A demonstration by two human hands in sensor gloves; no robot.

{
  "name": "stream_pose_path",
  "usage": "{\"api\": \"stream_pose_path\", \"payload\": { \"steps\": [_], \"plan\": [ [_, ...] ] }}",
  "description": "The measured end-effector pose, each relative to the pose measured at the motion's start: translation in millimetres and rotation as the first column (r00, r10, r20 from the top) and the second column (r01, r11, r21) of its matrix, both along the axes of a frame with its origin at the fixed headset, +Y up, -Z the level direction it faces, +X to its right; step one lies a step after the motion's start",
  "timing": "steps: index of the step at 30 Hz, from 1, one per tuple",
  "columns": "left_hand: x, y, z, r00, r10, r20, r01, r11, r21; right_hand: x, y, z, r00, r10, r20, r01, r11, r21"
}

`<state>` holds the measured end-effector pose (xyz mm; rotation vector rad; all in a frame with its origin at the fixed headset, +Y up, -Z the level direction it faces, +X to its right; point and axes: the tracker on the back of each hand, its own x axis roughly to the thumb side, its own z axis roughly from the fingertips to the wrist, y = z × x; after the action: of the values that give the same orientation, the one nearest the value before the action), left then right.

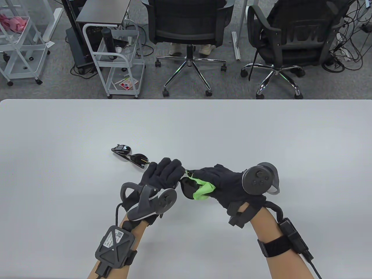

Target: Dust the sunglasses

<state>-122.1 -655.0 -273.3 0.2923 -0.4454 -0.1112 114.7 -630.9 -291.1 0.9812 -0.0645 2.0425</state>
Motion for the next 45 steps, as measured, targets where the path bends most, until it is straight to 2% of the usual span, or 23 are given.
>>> {"api": "stream_pose_path", "payload": {
  "steps": [6, 10, 11, 13, 14, 17, 20, 26, 31, 36, 43, 45],
  "plan": [
    [5, 1, 7, 1.000, -0.007, 0.025, 0.006, 0.999, 0.051, -2, -3, -2, 0.998, 0.028, -0.058, -0.031, 0.998, -0.051],
    [19, 13, 26, 0.973, 0.113, 0.201, -0.117, 0.993, 0.008, -8, -4, -1, 0.993, 0.110, -0.044, -0.111, 0.994, -0.012],
    [27, 15, 30, 0.971, 0.113, 0.210, -0.123, 0.992, 0.036, -8, -5, -1, 0.993, 0.112, -0.042, -0.112, 0.994, -0.009],
    [29, 17, 33, 0.983, 0.036, 0.182, -0.060, 0.990, 0.128, -7, -5, -1, 0.995, 0.093, -0.032, -0.094, 0.995, -0.019],
    [30, 17, 32, 0.983, 0.028, 0.181, -0.055, 0.988, 0.142, -7, -5, -1, 0.994, 0.101, -0.031, -0.102, 0.995, -0.020],
    [27, 19, 30, 0.985, 0.035, 0.170, -0.059, 0.988, 0.142, -9, -3, -3, 0.993, 0.116, -0.023, -0.117, 0.993, -0.026],
    [22, 21, 27, 0.989, 0.029, 0.144, -0.052, 0.986, 0.155, -7, 1, -5, 0.982, 0.191, 0.005, -0.191, 0.982, 0.006],
    [-5, 21, 12, 0.991, 0.120, 0.064, -0.126, 0.987, 0.103, 28, -13, -20, 0.977, 0.199, 0.074, -0.194, 0.978, -0.075],
    [-10, 16, 6, 0.984, 0.165, 0.059, -0.168, 0.985, 0.040, 41, -25, -27, 0.992, 0.105, 0.076, -0.091, 0.982, -0.167],
    [-7, 18, 9, 0.987, 0.141, 0.072, -0.145, 0.988, 0.059, 36, -23, -24, 0.991, 0.108, 0.077, -0.095, 0.983, -0.159],
    [28, 18, 33, 0.984, -0.001, 0.181, -0.029, 0.986, 0.167, -8, -9, -6, 0.994, 0.095, -0.047, -0.099, 0.990, -0.099],
    [29, 18, 34, 0.982, 0.027, 0.186, -0.056, 0.987, 0.151, -12, -4, 0, 0.994, 0.102, -0.027, -0.104, 0.991, -0.082]
  ]
}}
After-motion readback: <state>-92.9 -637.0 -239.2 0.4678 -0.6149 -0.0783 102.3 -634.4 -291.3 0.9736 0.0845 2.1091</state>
